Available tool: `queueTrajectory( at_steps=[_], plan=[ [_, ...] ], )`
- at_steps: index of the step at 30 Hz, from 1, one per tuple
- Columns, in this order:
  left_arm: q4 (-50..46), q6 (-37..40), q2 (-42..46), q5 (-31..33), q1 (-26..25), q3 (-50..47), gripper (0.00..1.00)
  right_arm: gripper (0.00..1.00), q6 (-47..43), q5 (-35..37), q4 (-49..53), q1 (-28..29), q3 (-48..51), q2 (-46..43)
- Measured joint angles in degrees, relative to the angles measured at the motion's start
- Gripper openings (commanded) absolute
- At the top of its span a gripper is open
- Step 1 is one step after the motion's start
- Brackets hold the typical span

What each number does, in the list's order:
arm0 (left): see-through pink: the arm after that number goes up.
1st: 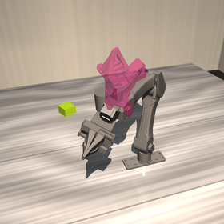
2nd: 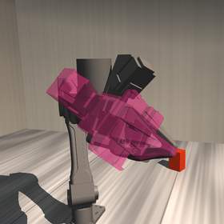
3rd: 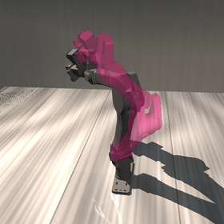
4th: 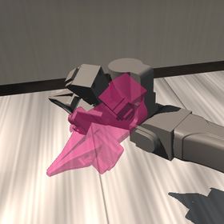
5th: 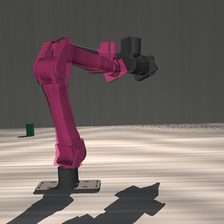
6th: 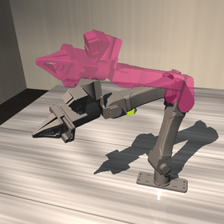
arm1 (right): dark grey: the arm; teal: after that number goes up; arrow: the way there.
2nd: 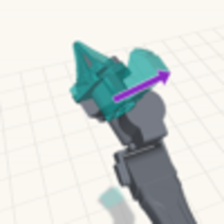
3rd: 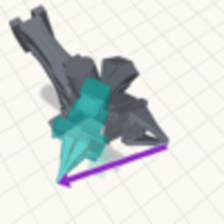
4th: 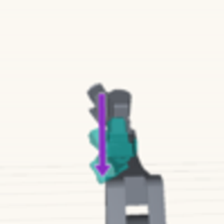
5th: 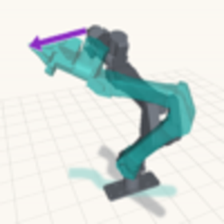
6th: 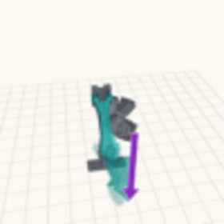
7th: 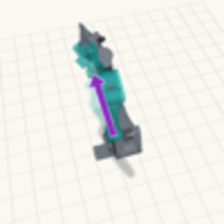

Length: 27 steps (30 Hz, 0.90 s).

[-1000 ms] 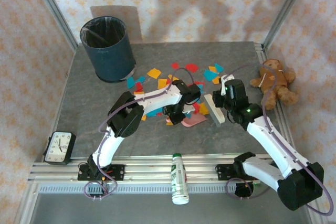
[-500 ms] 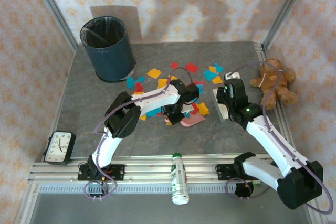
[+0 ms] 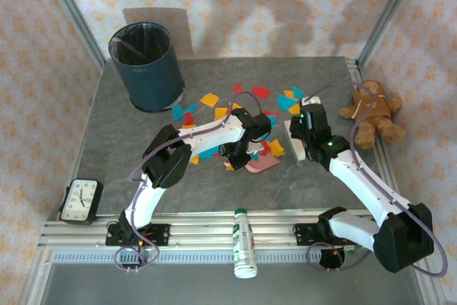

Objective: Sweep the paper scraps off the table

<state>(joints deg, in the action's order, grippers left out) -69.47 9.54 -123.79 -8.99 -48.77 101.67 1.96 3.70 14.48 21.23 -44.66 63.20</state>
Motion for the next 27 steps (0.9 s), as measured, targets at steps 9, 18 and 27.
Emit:
queueTrajectory(
  at_steps=[9,18,27],
  plan=[
    [0.1,0.3,0.0,-1.1,0.0,0.7,0.00,0.00,0.4,-4.9,-1.1,0.0,-0.3,1.6],
    [0.2,0.9,0.0,-1.1,0.0,1.0,0.00,0.00,0.5,-11.5,-1.0,0.0,-1.0,1.6],
    [0.3,1.0,-0.1,-1.1,0.0,1.2,0.00,0.00,0.9,-15.8,-0.3,0.0,-1.1,1.2]
  ],
)
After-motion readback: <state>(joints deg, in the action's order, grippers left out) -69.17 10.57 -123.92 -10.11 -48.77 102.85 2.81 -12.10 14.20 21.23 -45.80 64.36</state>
